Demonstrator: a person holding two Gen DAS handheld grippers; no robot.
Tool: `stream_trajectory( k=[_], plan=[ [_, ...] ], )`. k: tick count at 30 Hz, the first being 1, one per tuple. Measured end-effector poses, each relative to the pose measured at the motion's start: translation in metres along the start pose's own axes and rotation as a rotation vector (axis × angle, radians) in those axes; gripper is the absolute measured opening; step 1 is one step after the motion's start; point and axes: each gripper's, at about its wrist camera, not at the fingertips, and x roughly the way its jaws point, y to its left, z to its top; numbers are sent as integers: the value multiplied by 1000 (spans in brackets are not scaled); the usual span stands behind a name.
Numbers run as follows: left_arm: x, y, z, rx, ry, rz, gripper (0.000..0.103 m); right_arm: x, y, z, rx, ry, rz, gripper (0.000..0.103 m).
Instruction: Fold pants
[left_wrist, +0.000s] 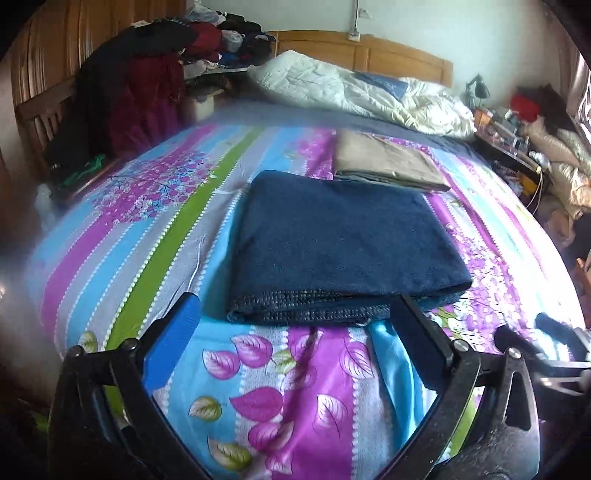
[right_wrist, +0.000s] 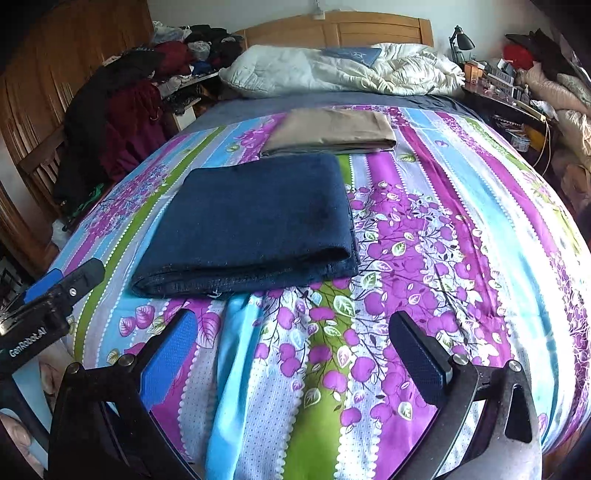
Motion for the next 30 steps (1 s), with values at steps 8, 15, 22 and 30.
stream_trajectory(
  k=[8,15,22,30],
  plan=[
    [-23,16,-5,-26,-23,66,102,-43,35,-5,-116,-170,-311,103],
    [-34,7,-8,55,-78,190,103,-62,45,-7,-175,-206,-287,103],
    [-39,13,-9,22,-78,166,103,-66,44,-10,-152,-189,-293,103],
    [-38,6,-10,47,-69,173,103,-66,43,-8,-155,-183,-299,103]
  ],
)
